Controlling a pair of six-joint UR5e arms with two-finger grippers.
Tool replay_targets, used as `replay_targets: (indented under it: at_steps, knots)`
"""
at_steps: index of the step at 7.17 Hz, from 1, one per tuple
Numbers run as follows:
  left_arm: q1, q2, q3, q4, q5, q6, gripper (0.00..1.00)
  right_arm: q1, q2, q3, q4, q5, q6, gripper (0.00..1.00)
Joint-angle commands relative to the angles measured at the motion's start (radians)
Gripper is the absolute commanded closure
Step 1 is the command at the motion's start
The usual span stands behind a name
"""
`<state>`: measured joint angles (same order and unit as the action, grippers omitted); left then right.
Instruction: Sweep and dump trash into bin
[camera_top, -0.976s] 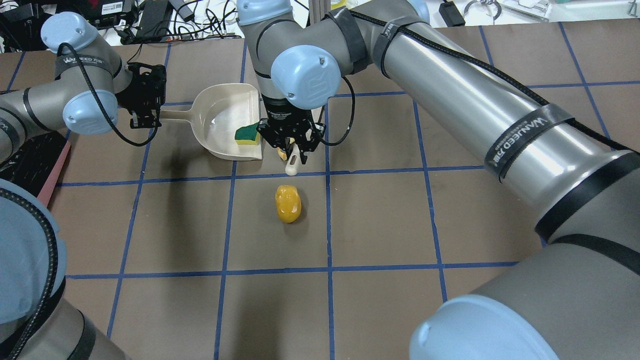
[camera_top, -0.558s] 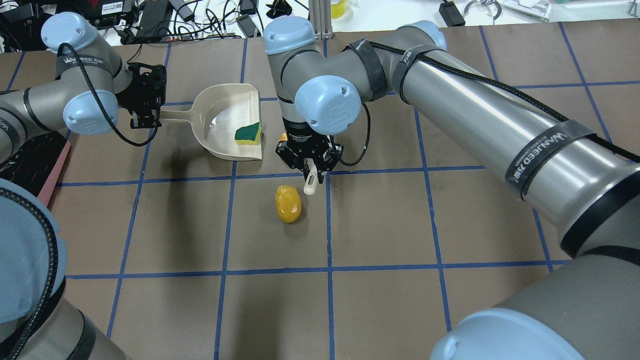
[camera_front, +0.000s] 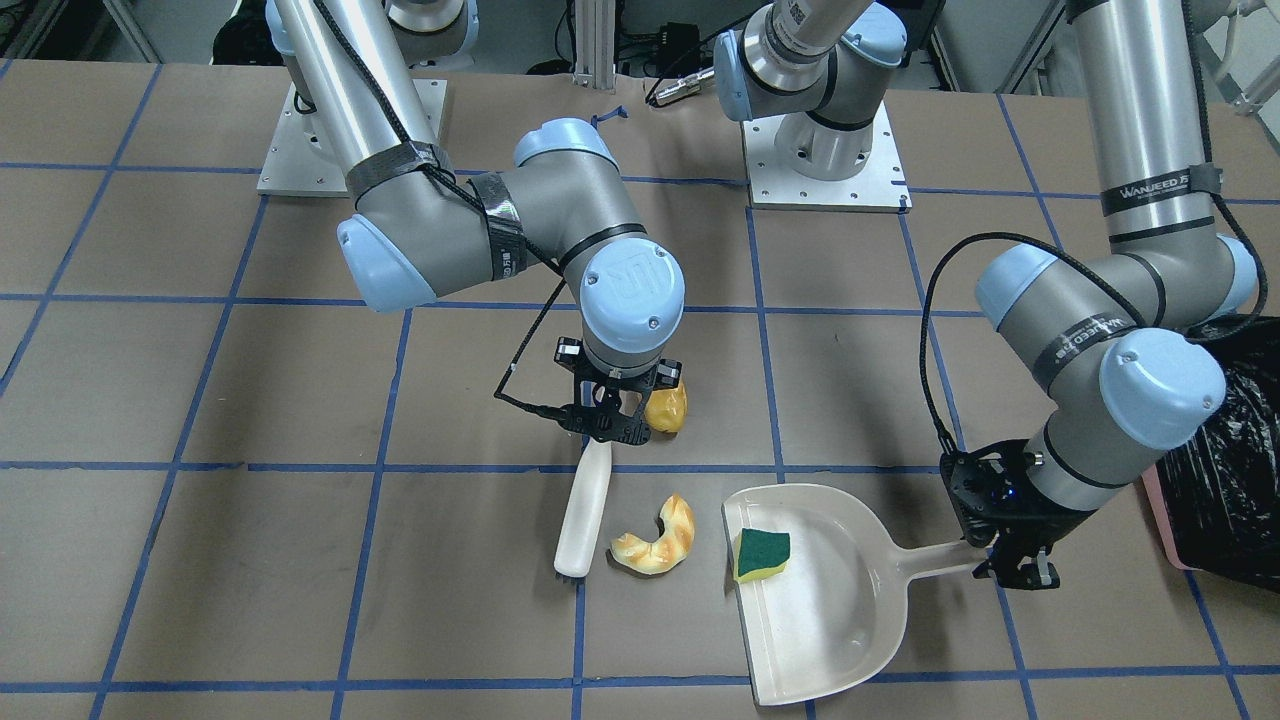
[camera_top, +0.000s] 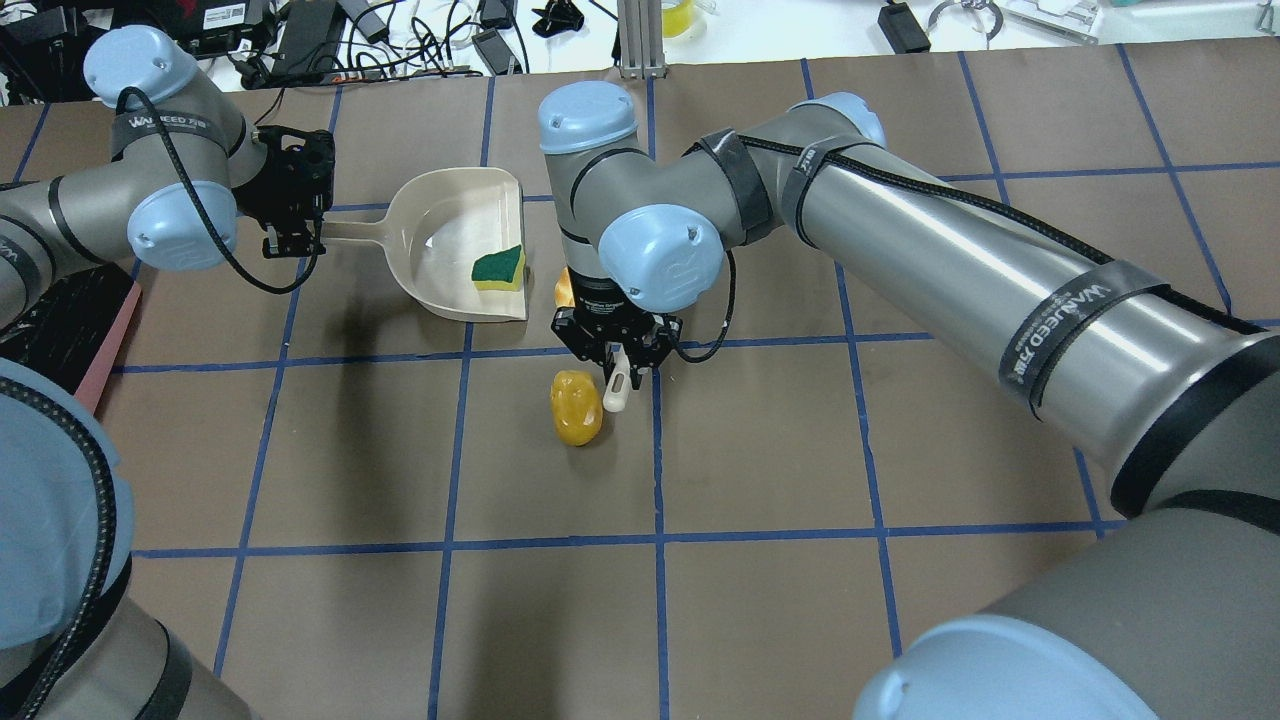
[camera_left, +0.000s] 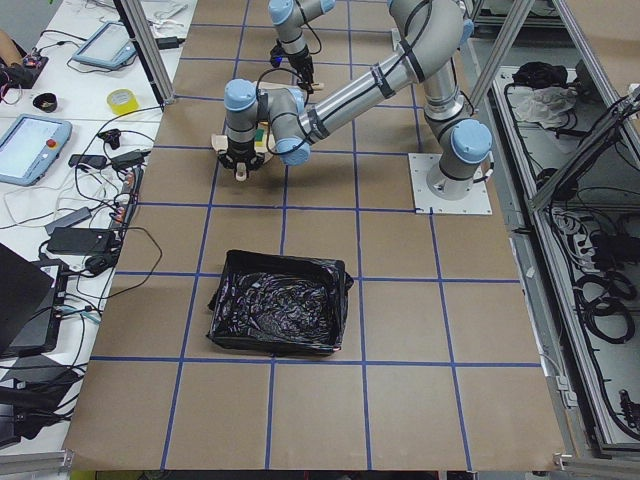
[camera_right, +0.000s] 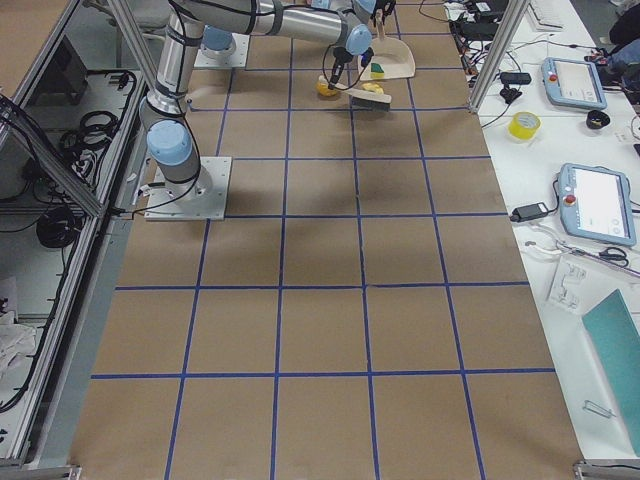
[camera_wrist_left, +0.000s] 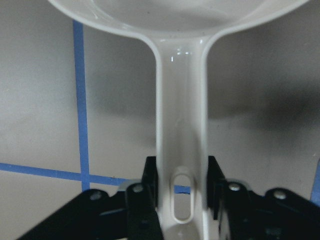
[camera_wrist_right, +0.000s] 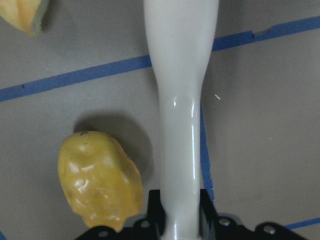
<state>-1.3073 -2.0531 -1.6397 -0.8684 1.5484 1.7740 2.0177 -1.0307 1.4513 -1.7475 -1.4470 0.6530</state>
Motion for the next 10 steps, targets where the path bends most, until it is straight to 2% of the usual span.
replay_targets:
  at_steps: [1, 3, 5, 7, 10]
  knots:
    - [-0.001, 0.001, -0.002, 0.0, -0.001, 0.001, 0.89, 0.012, 0.018, -0.006, -0.084, 0.066, 0.074, 1.0]
    - [-0.001, 0.001, -0.002, 0.0, -0.001, 0.001, 0.89, 0.018, 0.043, -0.037, -0.122, 0.143, 0.123, 1.0]
    - [-0.001, -0.001, -0.002, 0.0, -0.002, 0.001, 0.89, 0.036, 0.104, -0.136, -0.124, 0.207, 0.177, 1.0]
    - [-0.001, -0.001, -0.003, -0.001, -0.002, 0.001, 0.89, 0.067, 0.167, -0.247, -0.126, 0.215, 0.241, 1.0]
    - [0.0, 0.001, -0.005, 0.0, -0.004, 0.005, 0.89, 0.088, 0.219, -0.33, -0.162, 0.315, 0.339, 1.0]
